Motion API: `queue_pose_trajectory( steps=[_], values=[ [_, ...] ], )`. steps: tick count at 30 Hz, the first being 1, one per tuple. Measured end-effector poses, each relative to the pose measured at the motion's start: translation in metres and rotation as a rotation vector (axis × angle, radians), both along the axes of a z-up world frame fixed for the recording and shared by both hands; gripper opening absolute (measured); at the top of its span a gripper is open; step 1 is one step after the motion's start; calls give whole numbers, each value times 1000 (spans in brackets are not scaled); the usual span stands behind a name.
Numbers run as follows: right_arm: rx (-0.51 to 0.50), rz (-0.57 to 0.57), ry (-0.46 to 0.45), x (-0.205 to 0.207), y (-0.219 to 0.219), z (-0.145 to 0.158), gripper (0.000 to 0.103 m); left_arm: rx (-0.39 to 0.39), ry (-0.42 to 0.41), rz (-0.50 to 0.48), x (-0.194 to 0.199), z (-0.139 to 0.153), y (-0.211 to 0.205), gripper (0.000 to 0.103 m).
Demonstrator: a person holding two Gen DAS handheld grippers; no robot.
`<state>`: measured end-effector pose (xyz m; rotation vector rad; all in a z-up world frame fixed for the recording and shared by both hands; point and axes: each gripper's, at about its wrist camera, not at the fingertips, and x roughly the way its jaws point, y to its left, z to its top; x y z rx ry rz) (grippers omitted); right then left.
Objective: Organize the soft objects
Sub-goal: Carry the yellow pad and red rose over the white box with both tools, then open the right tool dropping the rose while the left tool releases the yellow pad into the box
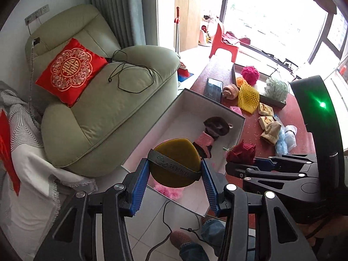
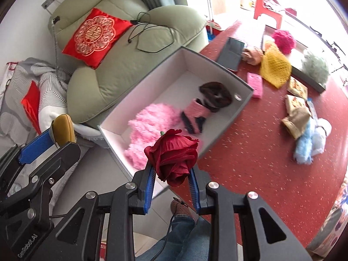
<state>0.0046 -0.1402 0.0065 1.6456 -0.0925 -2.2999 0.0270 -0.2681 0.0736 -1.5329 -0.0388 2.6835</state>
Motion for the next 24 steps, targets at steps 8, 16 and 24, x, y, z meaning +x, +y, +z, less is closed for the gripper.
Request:
queue_pose_trajectory(
  steps=[8, 16, 24],
  values=[
    [8, 156, -4, -34, -31, 11, 32, -35, -2, 139, -11, 4, -6, 50],
    [21, 265, -27, -55, -39, 13, 32, -81, -4, 217, -17, 14, -2, 50],
    [10, 320, -33, -76, -40, 10, 32, -113, -31, 282, -18, 12, -1, 50]
  ],
)
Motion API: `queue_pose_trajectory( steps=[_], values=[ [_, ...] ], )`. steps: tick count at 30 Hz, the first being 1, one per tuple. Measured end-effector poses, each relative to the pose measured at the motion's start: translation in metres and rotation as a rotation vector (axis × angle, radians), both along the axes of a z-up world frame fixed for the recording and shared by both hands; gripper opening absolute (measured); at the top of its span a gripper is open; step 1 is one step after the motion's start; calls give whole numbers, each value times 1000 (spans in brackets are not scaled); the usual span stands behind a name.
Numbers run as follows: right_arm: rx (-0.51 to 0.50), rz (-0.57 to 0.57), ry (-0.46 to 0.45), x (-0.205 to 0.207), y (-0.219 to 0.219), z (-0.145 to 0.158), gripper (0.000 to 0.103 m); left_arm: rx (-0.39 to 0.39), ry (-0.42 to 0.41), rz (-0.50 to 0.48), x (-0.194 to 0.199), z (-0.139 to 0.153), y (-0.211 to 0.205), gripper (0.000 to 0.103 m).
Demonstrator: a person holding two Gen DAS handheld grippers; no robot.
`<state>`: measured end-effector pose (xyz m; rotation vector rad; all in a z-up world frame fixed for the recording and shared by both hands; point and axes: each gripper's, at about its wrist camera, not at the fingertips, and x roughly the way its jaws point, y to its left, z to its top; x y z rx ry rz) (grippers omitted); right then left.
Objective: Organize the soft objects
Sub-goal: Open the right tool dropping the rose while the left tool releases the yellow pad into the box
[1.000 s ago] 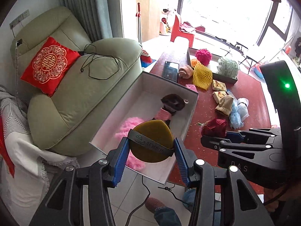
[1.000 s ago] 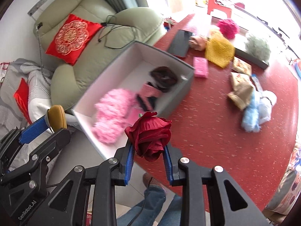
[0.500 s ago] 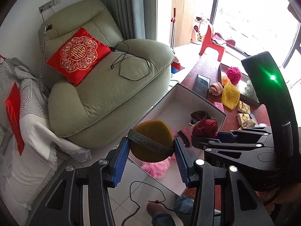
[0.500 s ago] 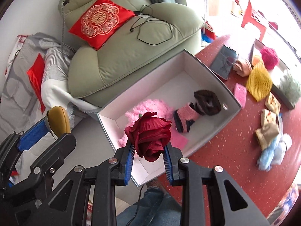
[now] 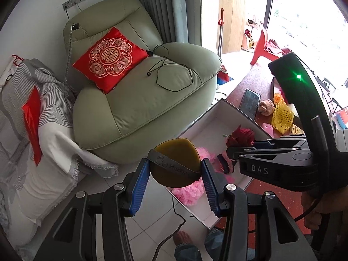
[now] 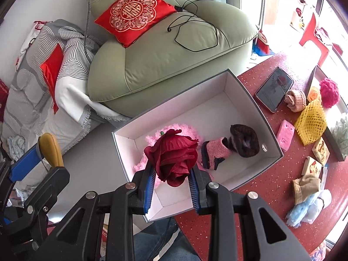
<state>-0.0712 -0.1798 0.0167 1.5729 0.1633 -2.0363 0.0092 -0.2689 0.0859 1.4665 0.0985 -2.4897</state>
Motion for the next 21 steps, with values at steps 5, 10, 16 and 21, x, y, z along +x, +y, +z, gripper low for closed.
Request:
queue_pose_trajectory(
  steps=[5, 10, 16, 21],
  values=[
    [-13, 8, -23, -7, 3, -7, 32, -12, -14, 17, -6, 1, 1, 50],
    [-25, 3, -37, -13, 7, -10, 32, -17, -25, 21, -14, 1, 2, 50],
    [-40, -29, -60, -25, 17, -17, 32, -18, -54, 5, -25, -5, 7, 50],
    [-45, -49, -86, -32, 23, -25, 32, -8, -74, -1, -32, -10, 9, 50]
  ],
)
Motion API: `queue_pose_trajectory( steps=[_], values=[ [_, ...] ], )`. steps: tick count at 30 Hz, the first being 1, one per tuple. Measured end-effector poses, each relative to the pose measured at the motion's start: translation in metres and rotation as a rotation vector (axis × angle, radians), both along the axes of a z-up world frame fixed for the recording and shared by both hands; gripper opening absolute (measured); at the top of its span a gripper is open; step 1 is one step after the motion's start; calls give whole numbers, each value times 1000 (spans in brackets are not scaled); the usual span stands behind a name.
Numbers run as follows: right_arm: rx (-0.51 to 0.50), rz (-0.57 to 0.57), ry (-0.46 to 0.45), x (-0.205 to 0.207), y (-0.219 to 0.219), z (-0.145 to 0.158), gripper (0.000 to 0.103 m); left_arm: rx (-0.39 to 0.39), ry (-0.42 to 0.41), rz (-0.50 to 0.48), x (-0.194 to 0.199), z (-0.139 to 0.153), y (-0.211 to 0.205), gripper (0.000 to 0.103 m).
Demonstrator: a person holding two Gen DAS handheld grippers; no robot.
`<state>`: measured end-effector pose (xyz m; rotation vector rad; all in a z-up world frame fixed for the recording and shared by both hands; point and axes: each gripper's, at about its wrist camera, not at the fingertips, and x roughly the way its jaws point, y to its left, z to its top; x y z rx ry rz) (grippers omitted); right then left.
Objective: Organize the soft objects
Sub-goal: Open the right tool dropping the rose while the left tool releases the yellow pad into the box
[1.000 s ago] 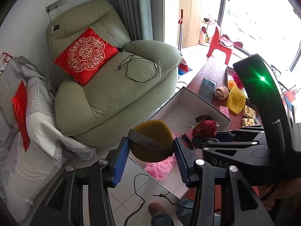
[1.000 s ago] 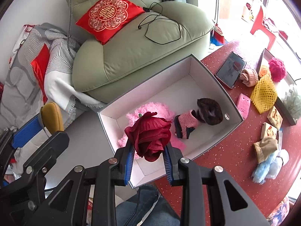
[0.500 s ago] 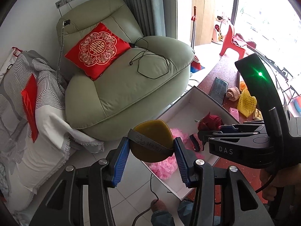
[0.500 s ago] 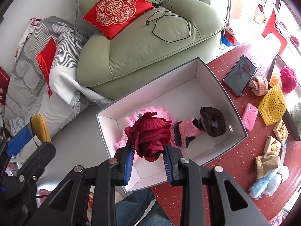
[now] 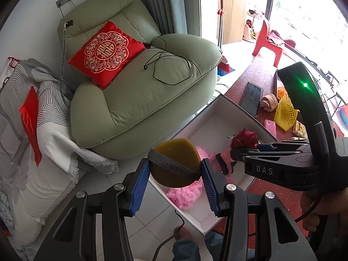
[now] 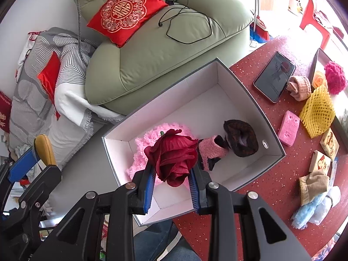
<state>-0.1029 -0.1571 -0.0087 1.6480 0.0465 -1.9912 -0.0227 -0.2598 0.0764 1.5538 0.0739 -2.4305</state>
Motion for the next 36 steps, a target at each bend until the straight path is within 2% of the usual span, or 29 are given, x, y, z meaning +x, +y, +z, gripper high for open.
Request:
queue_pose_trajectory(
  steps=[13, 20, 24, 28, 32, 36],
  values=[
    [-24, -63, -18, -13, 13, -5, 32, 13, -37, -15, -14, -8, 1, 50],
    [-95, -114, 11, -23, 16, 6, 32, -27, -28, -37, -20, 2, 2, 50],
    [-128, -135, 35, -24, 21, 11, 32, -27, -9, -19, -18, 5, -4, 50],
    [-156, -173, 12, -24, 33, 4, 32, 2, -50, 3, -14, -10, -12, 50],
    [-147, -201, -44, -23, 35, -16, 32, 49, -118, 14, -20, -37, -15, 50],
    [-125, -195, -66, -23, 29, -30, 32, 65, -164, -3, -30, -59, -9, 50]
  ],
)
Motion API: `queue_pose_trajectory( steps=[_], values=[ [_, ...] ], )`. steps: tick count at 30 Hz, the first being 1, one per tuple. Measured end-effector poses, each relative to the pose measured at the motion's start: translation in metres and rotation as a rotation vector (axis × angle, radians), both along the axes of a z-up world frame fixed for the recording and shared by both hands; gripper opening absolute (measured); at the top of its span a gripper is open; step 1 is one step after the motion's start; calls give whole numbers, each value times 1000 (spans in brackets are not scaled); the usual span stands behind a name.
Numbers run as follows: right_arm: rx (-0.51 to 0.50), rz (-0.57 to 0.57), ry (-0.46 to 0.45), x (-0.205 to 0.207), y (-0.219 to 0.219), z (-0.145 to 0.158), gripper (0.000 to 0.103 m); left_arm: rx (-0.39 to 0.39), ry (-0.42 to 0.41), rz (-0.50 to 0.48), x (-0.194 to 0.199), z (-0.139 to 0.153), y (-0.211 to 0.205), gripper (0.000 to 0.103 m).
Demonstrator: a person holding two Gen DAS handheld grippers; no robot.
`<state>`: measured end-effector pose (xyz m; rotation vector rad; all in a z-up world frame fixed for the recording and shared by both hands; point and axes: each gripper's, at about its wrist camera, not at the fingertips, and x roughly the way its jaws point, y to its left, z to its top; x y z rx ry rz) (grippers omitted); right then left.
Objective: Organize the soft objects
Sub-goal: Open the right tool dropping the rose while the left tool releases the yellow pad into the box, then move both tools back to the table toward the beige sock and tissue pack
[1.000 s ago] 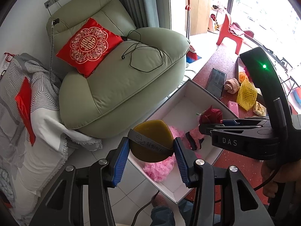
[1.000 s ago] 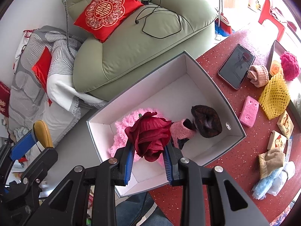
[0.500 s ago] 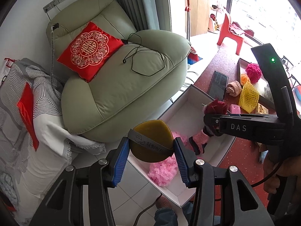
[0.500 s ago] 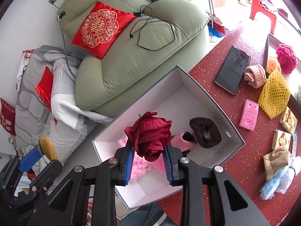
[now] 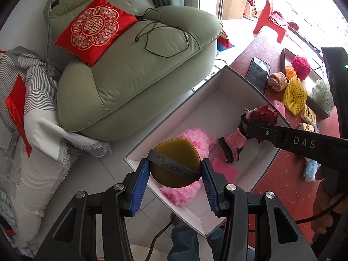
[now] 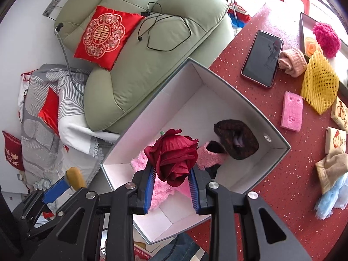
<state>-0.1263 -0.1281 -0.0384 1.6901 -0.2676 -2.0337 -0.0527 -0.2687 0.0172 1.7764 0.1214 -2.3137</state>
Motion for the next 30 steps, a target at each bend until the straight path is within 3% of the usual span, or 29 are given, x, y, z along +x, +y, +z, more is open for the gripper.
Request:
queue_pose_trajectory(
  steps=[8, 10, 11, 12, 13, 14, 15, 16, 18, 22, 27, 30],
  values=[
    [56, -6, -33, -16, 3, -21, 32, 47, -51, -33, -23, -39, 22, 51],
    [63, -5, -28, -21, 2, -21, 33, 52, -52, -37, -28, -42, 25, 55],
    [67, 0, -25, -25, 1, -21, 34, 59, -57, -38, -30, -43, 26, 65],
    [65, 6, -19, -29, -1, -20, 40, 61, -66, -31, -32, -44, 26, 73],
    [52, 12, -19, -33, -1, -18, 51, 60, -75, -19, -33, -45, 25, 90],
    [34, 16, -25, -35, 0, -17, 61, 59, -71, -3, -32, -44, 24, 99],
    [-5, 11, -34, -38, 2, -15, 87, 62, -57, 10, -31, -42, 23, 102],
    [-36, 1, -36, -39, 5, -13, 102, 66, -45, 21, -29, -40, 22, 102],
    [-80, -34, -13, -37, 17, -6, 103, 74, -32, 46, -24, -36, 19, 102],
    [-66, -108, -6, -23, 41, -5, 103, 88, -58, 44, -12, -35, 21, 102],
    [-42, -267, -137, 14, 94, -32, 103, 72, -132, 0, 16, -45, 43, 102],
    [-14, -392, -232, 46, 128, -52, 103, 106, -158, -43, 27, -49, 53, 102]
  ],
)
